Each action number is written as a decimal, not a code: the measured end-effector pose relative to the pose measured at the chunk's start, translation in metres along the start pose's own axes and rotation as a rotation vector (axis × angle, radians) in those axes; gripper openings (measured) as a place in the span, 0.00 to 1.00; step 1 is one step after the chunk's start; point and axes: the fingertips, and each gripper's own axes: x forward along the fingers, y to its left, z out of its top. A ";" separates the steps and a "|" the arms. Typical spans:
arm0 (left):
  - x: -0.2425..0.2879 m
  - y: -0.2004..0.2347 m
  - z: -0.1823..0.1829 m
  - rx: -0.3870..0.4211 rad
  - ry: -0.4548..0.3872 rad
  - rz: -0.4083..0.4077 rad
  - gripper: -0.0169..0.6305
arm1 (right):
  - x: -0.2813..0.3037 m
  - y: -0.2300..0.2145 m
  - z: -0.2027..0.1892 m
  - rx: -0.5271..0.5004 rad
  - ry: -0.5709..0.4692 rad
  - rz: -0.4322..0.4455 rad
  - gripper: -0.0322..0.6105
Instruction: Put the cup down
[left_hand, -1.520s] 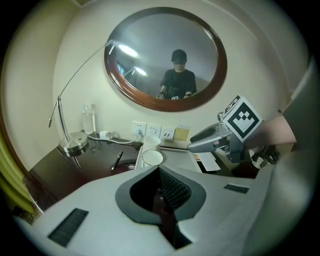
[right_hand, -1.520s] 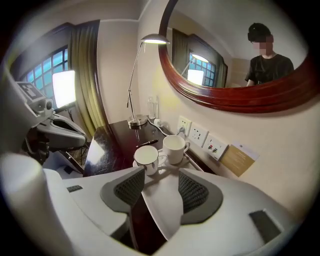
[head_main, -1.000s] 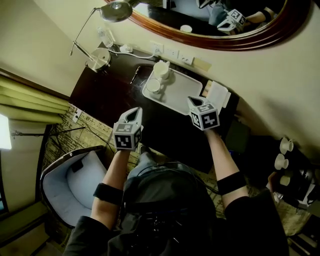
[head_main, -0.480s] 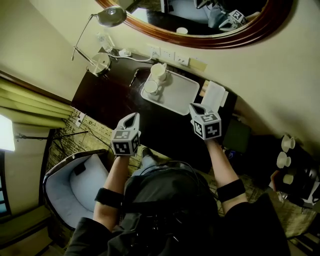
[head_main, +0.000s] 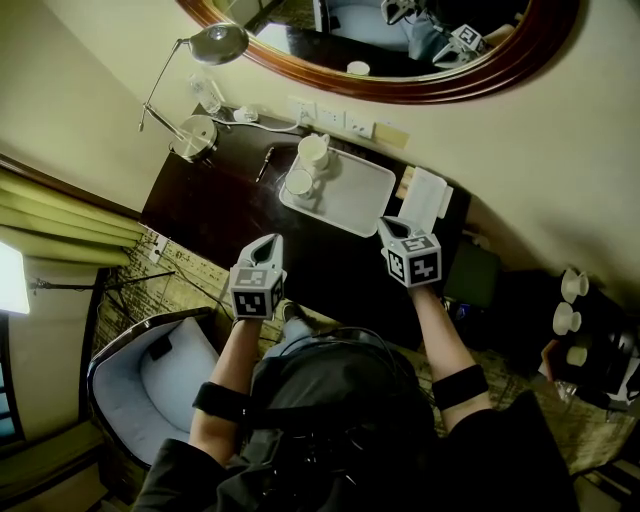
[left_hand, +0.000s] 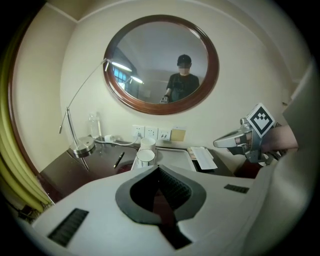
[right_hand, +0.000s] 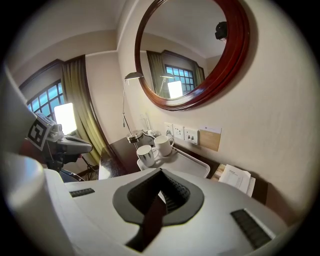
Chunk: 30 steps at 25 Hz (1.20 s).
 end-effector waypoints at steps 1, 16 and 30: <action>0.000 -0.002 0.000 -0.003 0.007 -0.007 0.01 | 0.000 0.000 -0.001 0.001 0.001 0.000 0.05; 0.006 0.024 0.011 0.063 0.017 -0.097 0.01 | 0.016 0.026 -0.001 0.089 -0.004 -0.041 0.05; 0.008 0.008 -0.002 0.086 0.046 -0.093 0.01 | 0.002 0.037 -0.011 0.108 -0.022 0.031 0.05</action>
